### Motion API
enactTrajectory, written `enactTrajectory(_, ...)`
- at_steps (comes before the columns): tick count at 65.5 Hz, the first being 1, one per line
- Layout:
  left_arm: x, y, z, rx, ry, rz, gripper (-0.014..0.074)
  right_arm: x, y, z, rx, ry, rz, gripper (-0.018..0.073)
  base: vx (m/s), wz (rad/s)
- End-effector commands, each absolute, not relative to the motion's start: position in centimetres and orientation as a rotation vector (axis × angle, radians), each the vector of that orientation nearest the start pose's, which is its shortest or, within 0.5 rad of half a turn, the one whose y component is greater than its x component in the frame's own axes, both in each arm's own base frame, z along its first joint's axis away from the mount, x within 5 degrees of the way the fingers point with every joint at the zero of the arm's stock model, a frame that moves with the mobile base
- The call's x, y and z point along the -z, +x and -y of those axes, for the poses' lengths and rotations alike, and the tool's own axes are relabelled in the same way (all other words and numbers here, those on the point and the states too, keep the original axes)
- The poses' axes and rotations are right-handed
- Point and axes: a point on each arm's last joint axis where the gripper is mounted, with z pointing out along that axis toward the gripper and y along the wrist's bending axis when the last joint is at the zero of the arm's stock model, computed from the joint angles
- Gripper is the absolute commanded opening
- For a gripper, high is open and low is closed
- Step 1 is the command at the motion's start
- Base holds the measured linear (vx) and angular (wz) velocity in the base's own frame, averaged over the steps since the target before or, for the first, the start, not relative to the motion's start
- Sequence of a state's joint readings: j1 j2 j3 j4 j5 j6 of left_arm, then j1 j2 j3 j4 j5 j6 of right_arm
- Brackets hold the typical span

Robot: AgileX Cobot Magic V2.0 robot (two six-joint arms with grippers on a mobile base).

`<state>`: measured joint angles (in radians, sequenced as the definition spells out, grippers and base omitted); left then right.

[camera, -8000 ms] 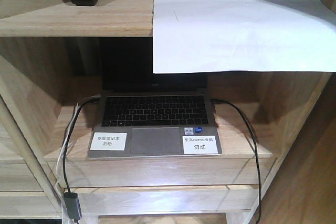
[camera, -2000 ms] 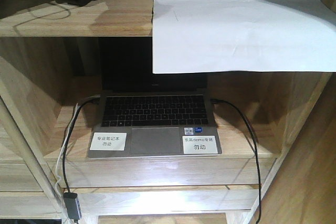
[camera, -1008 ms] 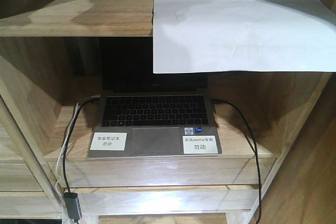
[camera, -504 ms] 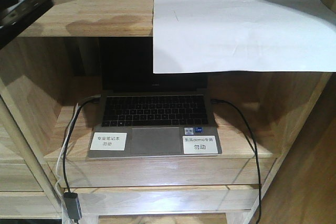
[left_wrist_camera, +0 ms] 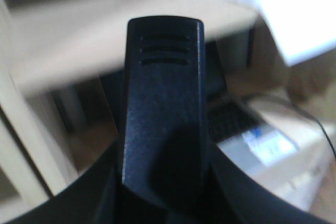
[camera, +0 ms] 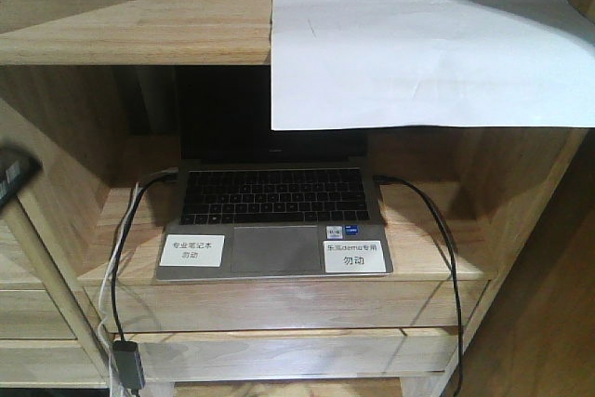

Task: Grab stapler and paper to desk for stapling
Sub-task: 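Lower the held stapler with the left gripper toward the robot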

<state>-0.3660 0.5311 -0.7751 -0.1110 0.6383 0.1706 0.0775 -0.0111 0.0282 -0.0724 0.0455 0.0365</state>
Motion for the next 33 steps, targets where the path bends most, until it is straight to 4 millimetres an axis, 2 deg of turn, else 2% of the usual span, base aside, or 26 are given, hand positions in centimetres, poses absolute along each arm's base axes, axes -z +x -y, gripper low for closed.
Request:
enactTrajectory(1,-37.7,7.4,3.7,0.310,0.423,-1.696,-0.0007,-20.6,5.5,-0.4,-0.019,-0.090,-1.460,-0.0009,0.00,0.00)
enactTrajectory(16,-33.2,4.9,3.0,0.322,0.459,-1.694,-0.0007,-20.6,5.5,-0.4,-0.019,-0.090,-1.460,-0.0009,0.00,0.00)
enactTrajectory(24,-31.7,3.8,2.7,0.339,0.456,-1.693,-0.0007,-20.6,5.5,-0.4,-0.019,-0.090,-1.460,-0.0009,0.00,0.00)
enactTrajectory(33,-31.0,2.9,2.4,0.346,0.450,-1.662,-0.0007,-20.6,5.5,-0.4,-0.019,-0.090,-1.460,-0.0009,0.00,0.00)
